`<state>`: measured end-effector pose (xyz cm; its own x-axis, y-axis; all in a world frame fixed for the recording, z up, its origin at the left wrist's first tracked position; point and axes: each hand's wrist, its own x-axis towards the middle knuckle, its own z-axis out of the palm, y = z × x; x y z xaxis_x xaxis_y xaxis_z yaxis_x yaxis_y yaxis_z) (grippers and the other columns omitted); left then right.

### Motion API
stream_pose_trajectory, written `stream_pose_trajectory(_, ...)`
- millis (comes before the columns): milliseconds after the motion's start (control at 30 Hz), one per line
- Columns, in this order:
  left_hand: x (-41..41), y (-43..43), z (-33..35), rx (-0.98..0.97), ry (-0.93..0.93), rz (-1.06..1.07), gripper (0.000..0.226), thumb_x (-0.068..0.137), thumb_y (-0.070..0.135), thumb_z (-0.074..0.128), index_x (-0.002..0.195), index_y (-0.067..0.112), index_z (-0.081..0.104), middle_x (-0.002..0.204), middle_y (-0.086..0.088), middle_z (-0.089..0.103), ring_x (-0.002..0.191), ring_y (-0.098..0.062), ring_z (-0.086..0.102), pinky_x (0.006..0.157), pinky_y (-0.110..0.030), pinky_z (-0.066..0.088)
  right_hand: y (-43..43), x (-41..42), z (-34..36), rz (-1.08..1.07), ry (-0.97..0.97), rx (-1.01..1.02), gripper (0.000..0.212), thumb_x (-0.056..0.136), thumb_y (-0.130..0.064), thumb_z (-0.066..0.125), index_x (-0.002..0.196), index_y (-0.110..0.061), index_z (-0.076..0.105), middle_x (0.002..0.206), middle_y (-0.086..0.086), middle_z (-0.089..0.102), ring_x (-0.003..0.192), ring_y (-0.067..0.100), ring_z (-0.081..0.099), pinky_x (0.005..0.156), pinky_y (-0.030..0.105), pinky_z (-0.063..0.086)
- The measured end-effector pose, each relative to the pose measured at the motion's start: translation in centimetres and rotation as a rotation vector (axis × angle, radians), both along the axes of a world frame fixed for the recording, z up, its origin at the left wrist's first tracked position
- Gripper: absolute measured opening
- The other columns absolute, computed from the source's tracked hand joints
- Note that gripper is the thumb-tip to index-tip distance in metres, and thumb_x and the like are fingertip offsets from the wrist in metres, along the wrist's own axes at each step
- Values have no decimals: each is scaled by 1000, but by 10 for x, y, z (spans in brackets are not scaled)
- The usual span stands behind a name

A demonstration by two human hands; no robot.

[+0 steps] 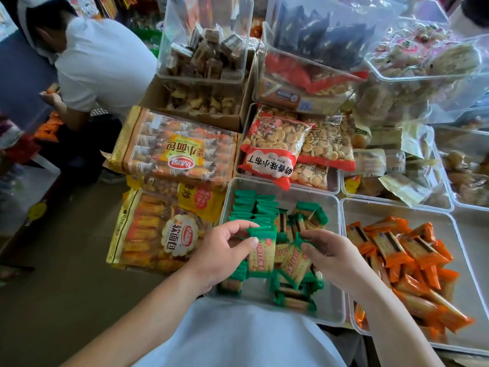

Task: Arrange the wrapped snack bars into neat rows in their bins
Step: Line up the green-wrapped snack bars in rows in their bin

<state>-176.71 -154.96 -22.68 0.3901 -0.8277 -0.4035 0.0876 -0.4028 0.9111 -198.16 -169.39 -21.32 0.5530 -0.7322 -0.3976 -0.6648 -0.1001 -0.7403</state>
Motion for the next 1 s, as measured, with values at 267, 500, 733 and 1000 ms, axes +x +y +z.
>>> stream_pose_trajectory(267,-17,-12,-13,-30,-63,-59,26,91,12,79,110,29,74,100,9,78,97,-10,73,89,-33,62,6,28,7,22,-136,155,19,100,-44,60,112,-35,73,99,-10,79,91,17,74,85,43,62)
stream_pose_trajectory(500,-12,-8,-24,4,-192,20,29,92,18,77,118,28,68,104,9,72,96,-6,68,88,-22,58,15,31,-22,170,59,23,61,82,-28,87,137,-30,62,114,-19,69,98,-6,65,76,1,46)
stream_pose_trajectory(733,12,29,-39,109,-434,5,27,98,16,67,124,25,68,103,17,67,92,2,64,78,-9,52,37,38,-78,205,145,-66,55,84,-20,84,134,-20,60,120,-7,51,106,13,55,81,-3,34)
stream_pose_trajectory(1000,8,41,-43,126,-412,-10,27,99,17,66,125,23,69,102,15,67,93,2,65,82,-13,54,54,55,-117,217,135,-297,54,80,-28,87,128,-25,62,115,-1,38,88,24,58,71,39,57)
